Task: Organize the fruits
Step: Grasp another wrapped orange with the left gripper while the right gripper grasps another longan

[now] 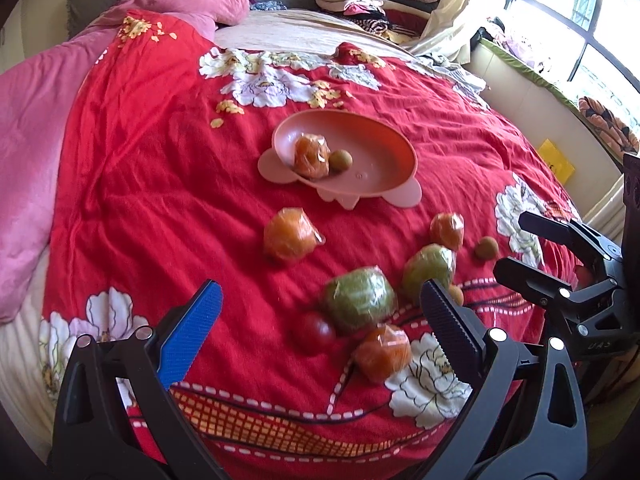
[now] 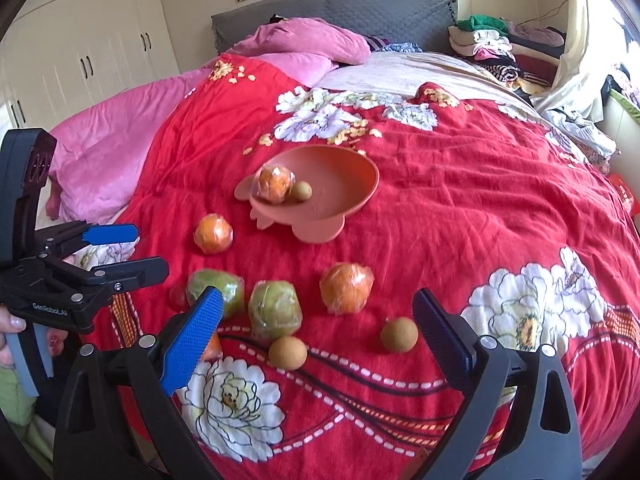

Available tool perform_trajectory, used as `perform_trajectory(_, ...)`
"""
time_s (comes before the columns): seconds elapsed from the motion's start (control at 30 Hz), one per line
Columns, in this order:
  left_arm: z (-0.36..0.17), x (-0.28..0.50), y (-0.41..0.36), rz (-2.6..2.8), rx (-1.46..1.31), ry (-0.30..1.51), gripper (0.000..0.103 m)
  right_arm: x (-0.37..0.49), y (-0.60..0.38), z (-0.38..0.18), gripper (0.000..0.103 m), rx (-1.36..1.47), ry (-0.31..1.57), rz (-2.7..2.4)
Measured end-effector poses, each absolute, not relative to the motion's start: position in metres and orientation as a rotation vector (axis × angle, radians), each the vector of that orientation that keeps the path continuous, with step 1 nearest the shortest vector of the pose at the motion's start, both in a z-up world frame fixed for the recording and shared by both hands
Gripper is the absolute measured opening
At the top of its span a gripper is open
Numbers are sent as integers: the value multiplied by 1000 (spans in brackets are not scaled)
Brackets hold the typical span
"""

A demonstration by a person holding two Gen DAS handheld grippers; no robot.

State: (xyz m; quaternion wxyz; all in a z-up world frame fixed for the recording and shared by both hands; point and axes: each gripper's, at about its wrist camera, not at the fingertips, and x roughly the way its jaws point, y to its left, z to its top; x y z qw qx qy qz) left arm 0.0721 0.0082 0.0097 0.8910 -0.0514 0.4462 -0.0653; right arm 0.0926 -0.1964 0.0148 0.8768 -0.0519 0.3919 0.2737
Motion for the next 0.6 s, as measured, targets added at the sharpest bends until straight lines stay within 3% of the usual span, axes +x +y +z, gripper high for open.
perform_trajectory(0.6,-5,44,-5,-179,-122,960,93,80,-198,2,95,-137,852,580)
